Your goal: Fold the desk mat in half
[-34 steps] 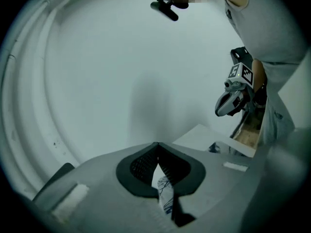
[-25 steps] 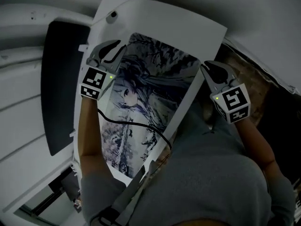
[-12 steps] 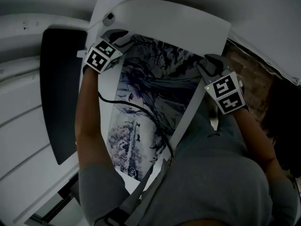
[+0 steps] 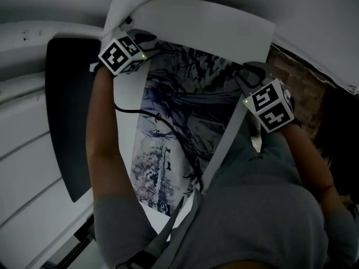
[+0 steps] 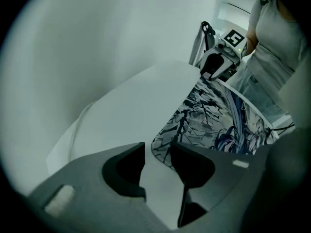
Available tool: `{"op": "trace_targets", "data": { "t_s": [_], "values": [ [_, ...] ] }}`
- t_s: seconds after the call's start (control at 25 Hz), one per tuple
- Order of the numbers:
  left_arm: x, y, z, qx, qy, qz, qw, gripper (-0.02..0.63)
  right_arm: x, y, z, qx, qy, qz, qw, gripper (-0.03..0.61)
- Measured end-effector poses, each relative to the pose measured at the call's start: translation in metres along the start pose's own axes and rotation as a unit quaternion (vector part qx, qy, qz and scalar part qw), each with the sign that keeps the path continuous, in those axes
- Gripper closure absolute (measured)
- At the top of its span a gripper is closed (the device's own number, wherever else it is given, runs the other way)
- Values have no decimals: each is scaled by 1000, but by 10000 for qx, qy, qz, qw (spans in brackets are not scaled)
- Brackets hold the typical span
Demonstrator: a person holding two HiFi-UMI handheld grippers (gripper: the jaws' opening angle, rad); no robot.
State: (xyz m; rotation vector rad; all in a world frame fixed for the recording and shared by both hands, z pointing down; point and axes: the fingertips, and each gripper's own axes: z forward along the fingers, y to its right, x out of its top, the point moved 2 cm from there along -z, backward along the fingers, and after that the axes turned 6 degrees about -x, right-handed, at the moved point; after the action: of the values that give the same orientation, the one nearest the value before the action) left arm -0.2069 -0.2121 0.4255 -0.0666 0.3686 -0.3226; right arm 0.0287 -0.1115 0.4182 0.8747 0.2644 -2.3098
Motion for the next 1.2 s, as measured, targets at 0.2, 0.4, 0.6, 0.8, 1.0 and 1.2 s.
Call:
{"op": "trace_targets", "data": {
  "t_s": [0.2,0.4,0.6,0.8,1.0,1.2],
  "values": [
    [3,6,7,-353,-415,204,9983,492,-1,1,0,-39,-12,65,10000,462],
    [1,12,7,-578,-487,135,9971,544,0,0,0,-40,24,74,10000,459],
    [1,16,5,-553,165,-188,9982,592,-1,2,-1,-69,261,134,9995,501],
    [-4,17,-2,-138,1370,-487,9893,592,-2,-1,-2,-66,398,179,9990,550],
    [-6,22,-12,336,1639,-20,9859,594,4,-4,-13,-254,640,110,9976,549],
    [-7,29,-27,462,1809,87,9824,592,20,-17,-36,-208,1030,-142,9944,549]
  ]
}}
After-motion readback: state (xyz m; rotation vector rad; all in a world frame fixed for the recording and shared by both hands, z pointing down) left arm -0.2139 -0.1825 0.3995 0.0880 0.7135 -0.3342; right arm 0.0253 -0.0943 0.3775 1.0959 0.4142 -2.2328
